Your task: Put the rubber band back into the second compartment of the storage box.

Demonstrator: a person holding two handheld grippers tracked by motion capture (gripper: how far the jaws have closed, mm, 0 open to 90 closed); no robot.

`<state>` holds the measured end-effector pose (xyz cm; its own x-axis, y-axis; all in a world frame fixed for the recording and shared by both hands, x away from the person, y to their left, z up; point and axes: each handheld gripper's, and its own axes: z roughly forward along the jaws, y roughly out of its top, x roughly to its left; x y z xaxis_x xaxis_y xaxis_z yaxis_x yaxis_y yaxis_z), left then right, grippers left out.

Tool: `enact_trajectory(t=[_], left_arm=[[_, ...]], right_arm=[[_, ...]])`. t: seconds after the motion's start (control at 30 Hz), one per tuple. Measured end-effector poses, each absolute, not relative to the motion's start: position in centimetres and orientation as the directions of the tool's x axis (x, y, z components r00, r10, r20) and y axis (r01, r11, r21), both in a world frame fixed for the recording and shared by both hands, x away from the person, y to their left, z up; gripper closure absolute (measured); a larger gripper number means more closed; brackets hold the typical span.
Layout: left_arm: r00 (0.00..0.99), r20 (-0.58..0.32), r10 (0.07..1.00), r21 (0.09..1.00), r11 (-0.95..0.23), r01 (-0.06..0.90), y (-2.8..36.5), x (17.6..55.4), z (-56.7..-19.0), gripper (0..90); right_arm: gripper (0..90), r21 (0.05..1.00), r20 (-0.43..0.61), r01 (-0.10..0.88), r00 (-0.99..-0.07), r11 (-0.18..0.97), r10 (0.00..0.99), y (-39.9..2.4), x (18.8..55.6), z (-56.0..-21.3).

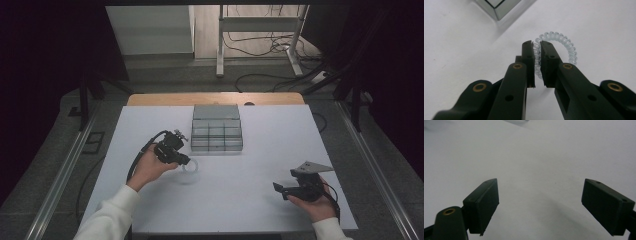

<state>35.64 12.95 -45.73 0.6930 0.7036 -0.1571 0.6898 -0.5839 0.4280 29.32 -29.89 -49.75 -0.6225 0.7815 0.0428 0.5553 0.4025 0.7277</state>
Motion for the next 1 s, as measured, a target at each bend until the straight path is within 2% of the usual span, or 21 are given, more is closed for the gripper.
enact_trajectory(t=[0.37, 1.0], left_arm=[[0.711, -0.144, 0.689, 0.445, -0.596, 0.668, 13.0, 35.3, -43.7, 82.8], [0.709, -0.146, 0.69, 0.438, -0.597, 0.672, 12.7, 36.5, -43.2, 82.8]], right_arm=[[15.4, 0.727, 0.043, 0.556, -0.623, 0.404, 0.781, -29.8, 29.4, -49.8], [15.3, 0.727, 0.044, 0.556, -0.624, 0.404, 0.78, -29.8, 29.4, -49.8]])
